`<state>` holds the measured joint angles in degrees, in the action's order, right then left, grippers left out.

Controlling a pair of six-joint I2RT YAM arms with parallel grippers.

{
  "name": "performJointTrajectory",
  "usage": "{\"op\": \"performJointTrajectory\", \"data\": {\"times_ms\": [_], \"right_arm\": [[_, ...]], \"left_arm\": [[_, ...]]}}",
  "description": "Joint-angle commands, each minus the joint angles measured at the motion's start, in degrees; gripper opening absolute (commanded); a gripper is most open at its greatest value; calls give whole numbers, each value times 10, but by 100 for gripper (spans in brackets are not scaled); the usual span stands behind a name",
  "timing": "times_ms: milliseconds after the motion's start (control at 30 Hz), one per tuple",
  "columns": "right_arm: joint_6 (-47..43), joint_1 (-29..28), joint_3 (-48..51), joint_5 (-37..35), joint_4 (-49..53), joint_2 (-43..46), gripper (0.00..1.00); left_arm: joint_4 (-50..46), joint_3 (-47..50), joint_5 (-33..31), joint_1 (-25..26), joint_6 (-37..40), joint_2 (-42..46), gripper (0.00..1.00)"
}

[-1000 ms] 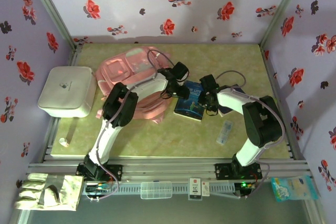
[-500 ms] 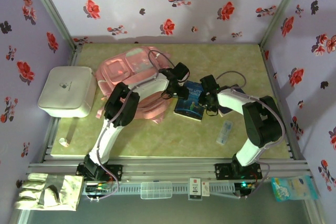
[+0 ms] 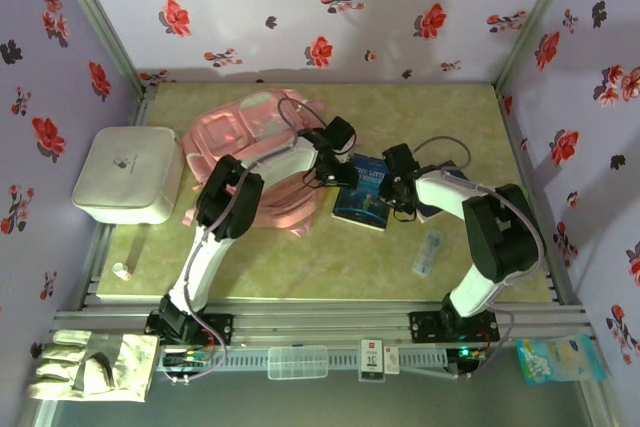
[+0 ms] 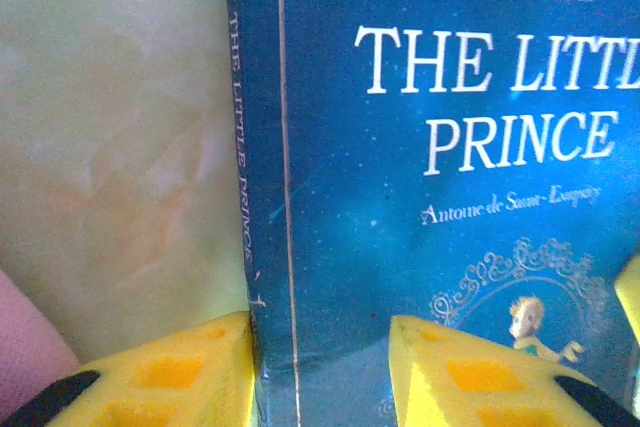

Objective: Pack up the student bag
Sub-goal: Pick up the book at the center of the table.

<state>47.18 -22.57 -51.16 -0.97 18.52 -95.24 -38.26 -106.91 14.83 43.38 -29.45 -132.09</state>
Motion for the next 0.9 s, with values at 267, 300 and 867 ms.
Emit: {"op": "performJointTrajectory", "data": {"times_ms": [267, 300, 867], "right_arm": [[30, 5, 8, 42, -37, -23, 22], [31, 5, 6, 43, -38, -24, 22], [29, 5, 21, 30, -49, -7, 26]], "left_arm": [[63, 69, 166, 15, -47, 127, 38], [62, 70, 165, 14, -52, 119, 38], [97, 87, 128, -16, -94, 115, 14]]}}
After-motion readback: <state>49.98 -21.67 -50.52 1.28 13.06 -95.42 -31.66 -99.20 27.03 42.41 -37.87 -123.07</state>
